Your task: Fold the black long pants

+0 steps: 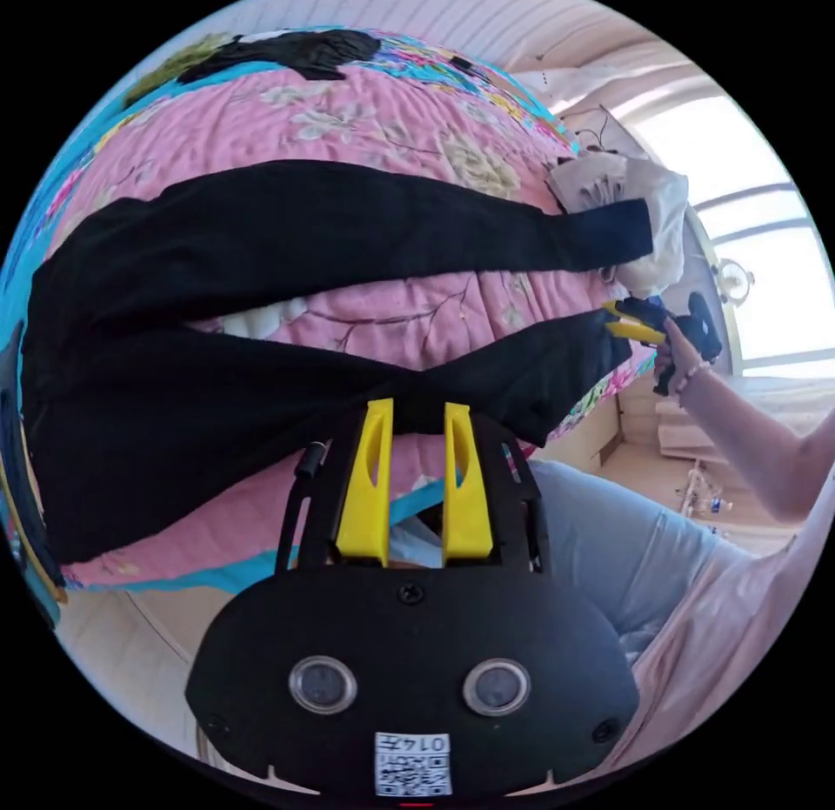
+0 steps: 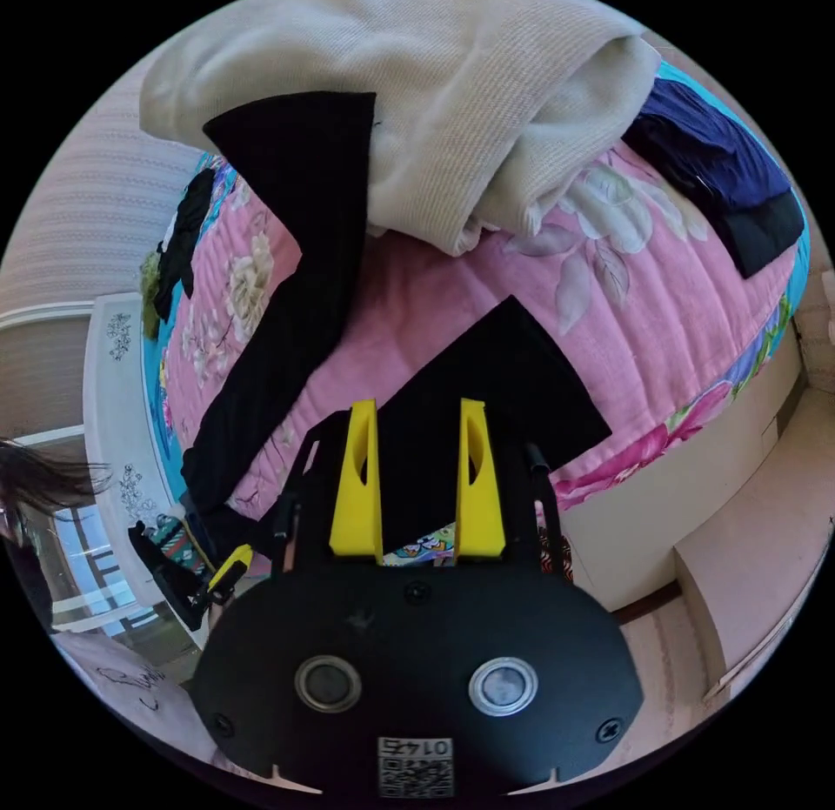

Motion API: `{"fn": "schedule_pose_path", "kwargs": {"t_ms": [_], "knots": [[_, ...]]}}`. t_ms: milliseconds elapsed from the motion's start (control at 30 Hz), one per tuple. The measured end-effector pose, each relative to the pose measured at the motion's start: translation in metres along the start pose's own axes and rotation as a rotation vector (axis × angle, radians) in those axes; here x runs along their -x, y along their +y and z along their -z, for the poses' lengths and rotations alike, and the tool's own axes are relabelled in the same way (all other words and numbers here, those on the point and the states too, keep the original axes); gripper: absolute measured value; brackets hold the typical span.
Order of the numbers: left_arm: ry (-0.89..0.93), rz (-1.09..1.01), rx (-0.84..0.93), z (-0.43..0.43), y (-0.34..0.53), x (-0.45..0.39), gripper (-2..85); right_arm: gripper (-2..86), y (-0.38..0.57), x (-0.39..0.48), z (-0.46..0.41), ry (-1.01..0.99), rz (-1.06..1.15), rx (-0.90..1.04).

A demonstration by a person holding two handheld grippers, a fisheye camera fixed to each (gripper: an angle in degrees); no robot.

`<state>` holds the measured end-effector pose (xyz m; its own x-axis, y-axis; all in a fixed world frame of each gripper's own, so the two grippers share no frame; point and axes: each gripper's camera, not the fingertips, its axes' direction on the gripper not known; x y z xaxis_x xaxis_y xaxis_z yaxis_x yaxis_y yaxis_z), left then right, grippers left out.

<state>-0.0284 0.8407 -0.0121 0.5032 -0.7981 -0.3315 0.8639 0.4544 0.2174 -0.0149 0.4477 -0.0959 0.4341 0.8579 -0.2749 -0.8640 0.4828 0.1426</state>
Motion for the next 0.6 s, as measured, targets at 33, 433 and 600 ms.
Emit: {"fn": "schedule_pose_path", "kwargs": {"t_ms": [33,433,600], "knots": [[-0.061,-0.044,0.022,-0.006,-0.005,-0.007,9.0,11.6,-0.007,-0.001,-0.008,0.006,-0.025,0.005],[-0.077,-0.164,0.004,0.016,0.01,-0.019,-0.8,1.1,0.0,-0.031,0.034,-0.164,-0.006,0.027],[-0.04,-0.189,-0.109,0.059,0.032,-0.036,-1.0,0.5,0.038,-0.035,0.118,-0.561,0.25,-0.211]]}}
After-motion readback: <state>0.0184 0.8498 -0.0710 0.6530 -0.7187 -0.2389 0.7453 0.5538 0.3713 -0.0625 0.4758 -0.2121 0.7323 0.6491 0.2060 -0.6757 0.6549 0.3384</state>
